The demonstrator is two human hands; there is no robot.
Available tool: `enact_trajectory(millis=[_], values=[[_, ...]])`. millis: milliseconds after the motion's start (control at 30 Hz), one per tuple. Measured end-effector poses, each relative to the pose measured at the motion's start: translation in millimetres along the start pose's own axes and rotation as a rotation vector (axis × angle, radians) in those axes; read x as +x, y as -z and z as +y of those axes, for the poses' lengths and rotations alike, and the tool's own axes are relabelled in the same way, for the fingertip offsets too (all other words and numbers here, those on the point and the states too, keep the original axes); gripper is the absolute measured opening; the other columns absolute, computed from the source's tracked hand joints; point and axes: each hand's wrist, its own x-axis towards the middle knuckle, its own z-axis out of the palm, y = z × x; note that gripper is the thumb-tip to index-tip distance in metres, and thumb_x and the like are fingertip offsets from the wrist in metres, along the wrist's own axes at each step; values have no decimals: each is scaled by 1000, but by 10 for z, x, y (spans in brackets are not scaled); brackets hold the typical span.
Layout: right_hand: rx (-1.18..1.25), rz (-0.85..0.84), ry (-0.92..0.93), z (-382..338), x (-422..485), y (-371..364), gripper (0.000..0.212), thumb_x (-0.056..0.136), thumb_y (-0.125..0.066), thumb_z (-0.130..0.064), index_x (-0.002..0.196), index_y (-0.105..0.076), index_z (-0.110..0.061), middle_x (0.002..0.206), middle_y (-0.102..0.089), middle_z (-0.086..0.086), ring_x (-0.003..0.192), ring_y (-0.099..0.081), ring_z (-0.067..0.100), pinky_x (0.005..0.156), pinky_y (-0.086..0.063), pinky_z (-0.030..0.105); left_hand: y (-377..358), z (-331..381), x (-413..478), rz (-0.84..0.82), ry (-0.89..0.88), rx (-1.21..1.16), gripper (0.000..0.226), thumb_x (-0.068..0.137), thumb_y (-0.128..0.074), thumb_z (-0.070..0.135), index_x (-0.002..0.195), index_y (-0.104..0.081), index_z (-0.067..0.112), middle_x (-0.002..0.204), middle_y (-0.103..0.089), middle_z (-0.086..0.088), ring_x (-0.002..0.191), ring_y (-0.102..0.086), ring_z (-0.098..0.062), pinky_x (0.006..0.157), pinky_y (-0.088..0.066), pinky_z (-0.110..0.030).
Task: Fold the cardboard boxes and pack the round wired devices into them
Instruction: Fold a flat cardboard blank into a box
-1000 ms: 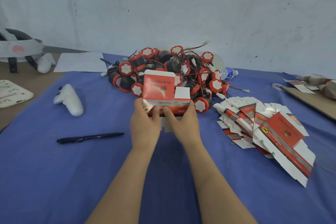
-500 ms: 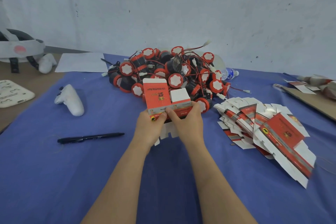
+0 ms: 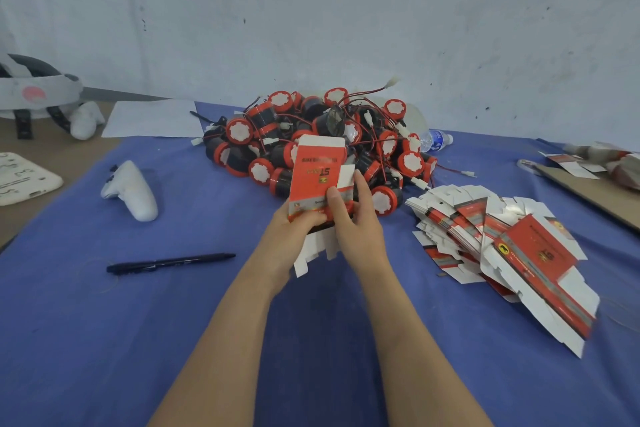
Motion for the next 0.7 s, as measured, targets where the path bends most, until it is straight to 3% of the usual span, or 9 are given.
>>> enact_trajectory(millis=[67,133,233,333,400,500,600,700], values=[[28,-27,-22,-13,0,13,57,92,-48,-55,145,-31,-40,116,-61,-17,105,-58,0,79,-47,15,-1,-9,-11,-61,68,-60,36,86,-56,23,121,-63,27,110,-72,1,98,-69,-16,72,-55,-26],[45,-54,-38,-26,-2,21,56,91,-44,-59,142,-39,-37,112,-61,-21,104,-58,-3,76,-44,14,-31,-27,-15,-47,120,-83,42,83,-58,35,124,-59,29,114,-70,-2,101,-68,-21,78,-55,-35],[113,-126,-47,-63,-18,11,61,84,-47,-63,133,-52,-28,114,-67,-9,103,-64,8,83,-52,23,-73,-54,1,139,66,25,21,91,-57,44,110,-55,35,107,-69,6,94,-69,-9,80,-52,-30],[134,-204,-43,-78,-15,36,34,89,-57,-47,115,-62,-27,101,-73,-10,90,-69,5,68,-52,15,-60,-31,-1,339,7,154,45,74,-53,70,96,-45,31,98,-64,9,85,-67,-5,69,-50,-24],[102,-245,-63,-74,2,69,22,92,-57,-44,102,-65,-27,92,-74,-11,83,-70,5,63,-51,13,-35,-8,1,408,-2,221,56,62,-49,76,92,-43,29,92,-62,12,75,-65,2,61,-47,-19],[49,-211,-109,-62,16,93,33,94,-47,-52,101,-64,-25,91,-73,-8,81,-69,3,63,-50,13,-18,-29,33,409,41,205,51,67,-54,72,94,-43,30,91,-63,12,66,-65,5,56,-47,-16],[23,-156,-123,-23,47,95,36,98,-39,-49,114,-57,-23,94,-68,-14,77,-64,-9,58,-45,5,-10,-41,32,325,117,155,48,83,-61,54,116,-42,26,104,-64,8,71,-67,3,54,-49,-13],[7,-55,-155,6,100,163,33,101,-30,-46,118,-48,-24,95,-59,-12,78,-59,-6,57,-43,9,1,-38,13,174,81,70,71,87,-63,43,143,-20,43,133,-50,14,107,-61,-4,84,-55,-30]])
